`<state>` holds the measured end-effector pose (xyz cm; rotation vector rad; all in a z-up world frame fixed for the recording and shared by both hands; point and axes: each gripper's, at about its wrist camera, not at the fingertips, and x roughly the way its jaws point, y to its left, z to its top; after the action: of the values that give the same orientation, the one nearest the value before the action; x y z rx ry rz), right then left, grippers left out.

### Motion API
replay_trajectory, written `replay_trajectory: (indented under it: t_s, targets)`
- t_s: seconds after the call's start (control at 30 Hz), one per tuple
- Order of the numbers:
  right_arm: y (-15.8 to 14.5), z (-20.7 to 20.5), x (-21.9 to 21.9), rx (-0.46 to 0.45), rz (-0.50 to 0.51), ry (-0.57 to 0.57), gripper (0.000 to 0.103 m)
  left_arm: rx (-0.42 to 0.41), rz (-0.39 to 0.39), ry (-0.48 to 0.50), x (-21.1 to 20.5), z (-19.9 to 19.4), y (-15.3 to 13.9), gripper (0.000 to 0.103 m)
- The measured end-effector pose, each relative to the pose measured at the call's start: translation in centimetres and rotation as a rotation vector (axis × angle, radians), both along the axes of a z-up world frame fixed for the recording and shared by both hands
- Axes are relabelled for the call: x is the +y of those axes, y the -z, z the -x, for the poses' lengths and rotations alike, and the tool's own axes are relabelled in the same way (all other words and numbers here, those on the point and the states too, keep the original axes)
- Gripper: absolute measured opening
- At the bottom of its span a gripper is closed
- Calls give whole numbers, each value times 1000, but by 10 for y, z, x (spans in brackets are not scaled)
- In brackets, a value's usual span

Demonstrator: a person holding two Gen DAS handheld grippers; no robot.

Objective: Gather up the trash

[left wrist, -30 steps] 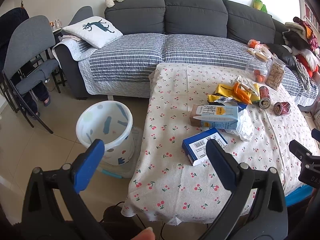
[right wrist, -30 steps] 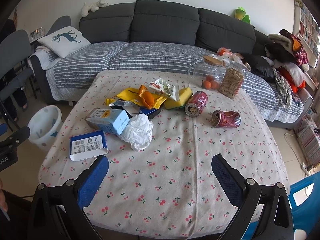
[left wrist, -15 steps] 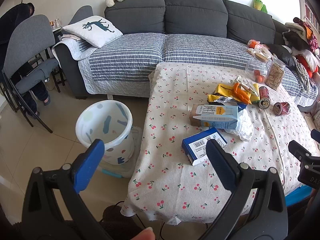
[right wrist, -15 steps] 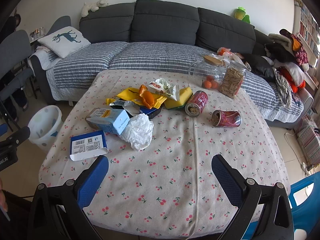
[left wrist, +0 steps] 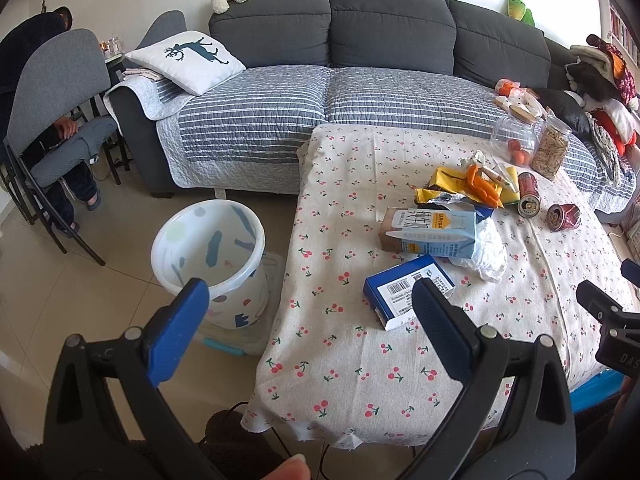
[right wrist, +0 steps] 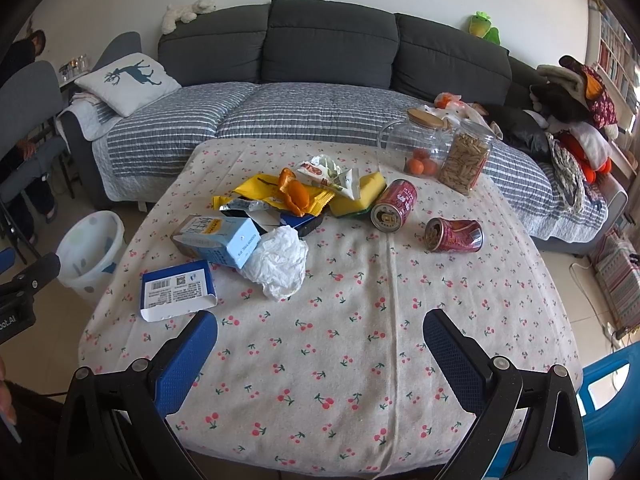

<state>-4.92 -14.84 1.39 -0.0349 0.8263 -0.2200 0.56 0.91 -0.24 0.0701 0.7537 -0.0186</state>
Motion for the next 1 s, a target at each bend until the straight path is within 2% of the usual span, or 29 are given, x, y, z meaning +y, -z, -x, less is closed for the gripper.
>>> replay_trajectory:
  t_s: [0.73, 1.0]
  targets:
    - [1, 0, -2, 0, -8, 12, 103, 14, 8, 19, -8, -1, -2, 101]
    - [-6, -5, -17, 37, -37, 33, 103, 56, 13, 44, -15, -14, 0, 101]
